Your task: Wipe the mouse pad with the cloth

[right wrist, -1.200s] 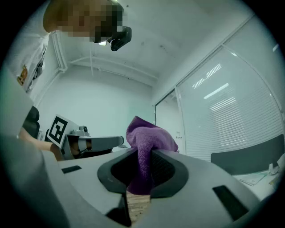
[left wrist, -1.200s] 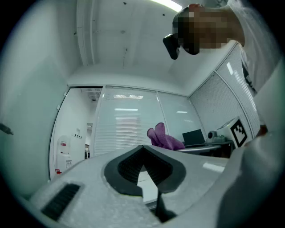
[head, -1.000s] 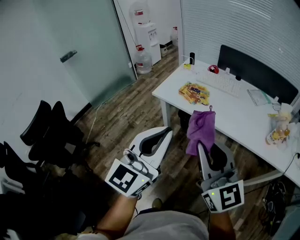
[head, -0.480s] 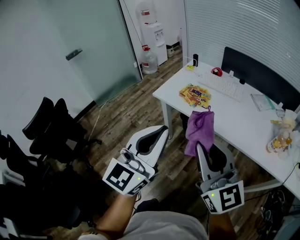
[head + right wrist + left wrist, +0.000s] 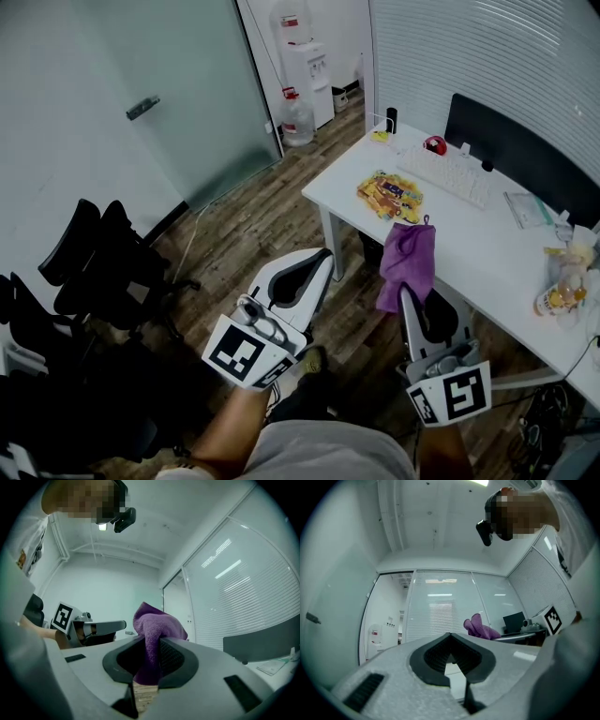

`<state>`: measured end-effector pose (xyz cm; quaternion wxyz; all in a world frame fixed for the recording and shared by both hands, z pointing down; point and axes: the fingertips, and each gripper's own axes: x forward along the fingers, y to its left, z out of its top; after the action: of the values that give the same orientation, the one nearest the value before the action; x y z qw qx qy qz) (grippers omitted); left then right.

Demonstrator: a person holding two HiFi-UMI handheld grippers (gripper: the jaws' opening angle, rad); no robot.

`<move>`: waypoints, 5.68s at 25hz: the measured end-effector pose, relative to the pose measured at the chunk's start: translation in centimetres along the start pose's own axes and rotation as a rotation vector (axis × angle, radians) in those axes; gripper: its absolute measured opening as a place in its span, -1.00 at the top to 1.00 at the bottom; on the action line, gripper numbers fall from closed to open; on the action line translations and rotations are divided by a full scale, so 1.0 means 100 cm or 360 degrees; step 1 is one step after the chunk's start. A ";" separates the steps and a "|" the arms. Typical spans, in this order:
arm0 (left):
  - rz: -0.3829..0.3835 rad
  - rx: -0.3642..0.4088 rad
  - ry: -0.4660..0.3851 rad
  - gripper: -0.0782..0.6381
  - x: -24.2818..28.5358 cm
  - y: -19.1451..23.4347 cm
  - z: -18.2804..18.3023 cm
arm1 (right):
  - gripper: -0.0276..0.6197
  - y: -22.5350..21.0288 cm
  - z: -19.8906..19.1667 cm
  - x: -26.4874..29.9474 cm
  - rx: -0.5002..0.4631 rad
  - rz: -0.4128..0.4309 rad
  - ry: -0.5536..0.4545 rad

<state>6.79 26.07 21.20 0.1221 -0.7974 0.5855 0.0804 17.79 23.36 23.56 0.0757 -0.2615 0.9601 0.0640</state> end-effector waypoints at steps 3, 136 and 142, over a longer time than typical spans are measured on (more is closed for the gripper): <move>-0.0020 0.0001 -0.0010 0.74 0.014 0.018 -0.007 | 0.70 -0.011 -0.006 0.018 -0.0015 -0.0022 0.0009; -0.1167 0.0292 0.1617 0.73 0.294 0.225 -0.469 | 0.70 -0.309 -0.344 0.251 0.0104 -0.0591 0.1794; -0.1222 0.0357 0.1666 0.73 0.281 0.226 -0.469 | 0.70 -0.264 -0.350 0.321 0.0016 -0.0323 0.1742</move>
<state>-7.02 -19.57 56.23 -0.0765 -0.8658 0.2463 -0.4288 0.01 -20.69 49.90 -0.4270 -0.3474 0.8296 -0.0934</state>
